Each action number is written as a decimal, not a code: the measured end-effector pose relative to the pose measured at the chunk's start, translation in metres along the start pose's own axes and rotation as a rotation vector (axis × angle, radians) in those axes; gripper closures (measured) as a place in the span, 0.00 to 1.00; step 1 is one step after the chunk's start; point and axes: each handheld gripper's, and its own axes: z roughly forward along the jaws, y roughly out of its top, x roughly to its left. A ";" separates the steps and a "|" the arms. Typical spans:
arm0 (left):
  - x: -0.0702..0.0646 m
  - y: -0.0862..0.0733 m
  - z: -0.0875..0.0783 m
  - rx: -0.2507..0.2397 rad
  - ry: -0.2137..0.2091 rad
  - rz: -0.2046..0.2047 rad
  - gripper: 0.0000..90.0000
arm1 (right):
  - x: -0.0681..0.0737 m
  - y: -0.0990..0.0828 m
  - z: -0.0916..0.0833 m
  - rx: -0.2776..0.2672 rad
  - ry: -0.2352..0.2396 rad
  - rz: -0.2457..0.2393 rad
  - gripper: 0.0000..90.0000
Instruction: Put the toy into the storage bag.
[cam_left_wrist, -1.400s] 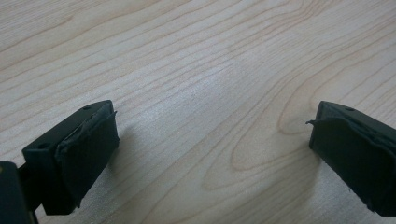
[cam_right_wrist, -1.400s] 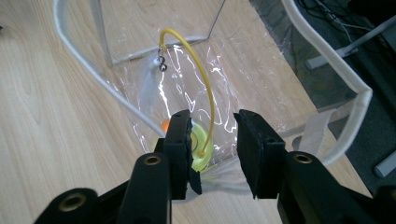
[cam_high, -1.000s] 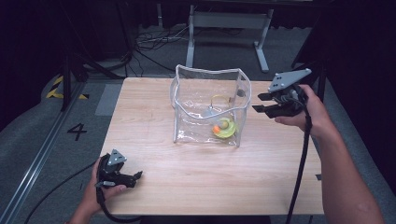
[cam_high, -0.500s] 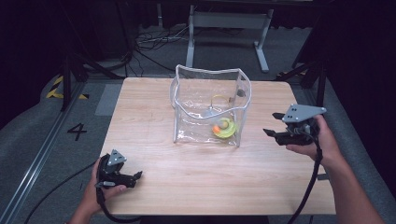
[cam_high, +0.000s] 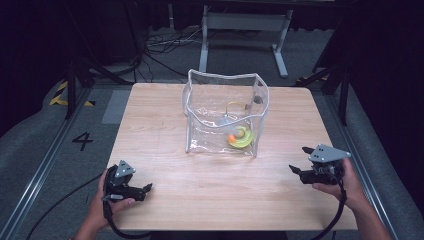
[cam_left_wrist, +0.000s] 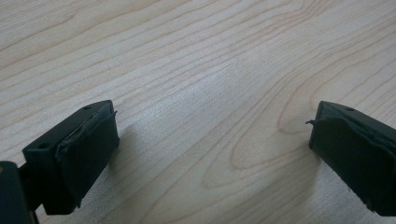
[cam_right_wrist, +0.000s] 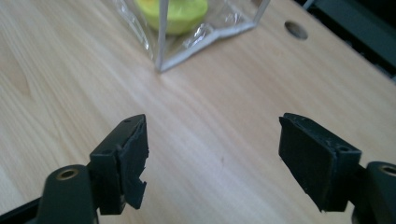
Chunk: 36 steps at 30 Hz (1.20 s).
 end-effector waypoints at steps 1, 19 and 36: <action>0.000 0.000 0.000 0.000 0.000 0.000 0.02 | 0.001 -0.005 0.002 -0.001 0.003 0.007 0.26; 0.000 0.000 0.000 -0.001 0.001 -0.002 0.02 | 0.002 -0.100 0.012 0.021 0.054 0.295 0.19; -0.002 0.000 0.000 0.000 0.013 -0.020 0.02 | 0.001 -0.100 0.013 0.035 0.058 0.333 0.17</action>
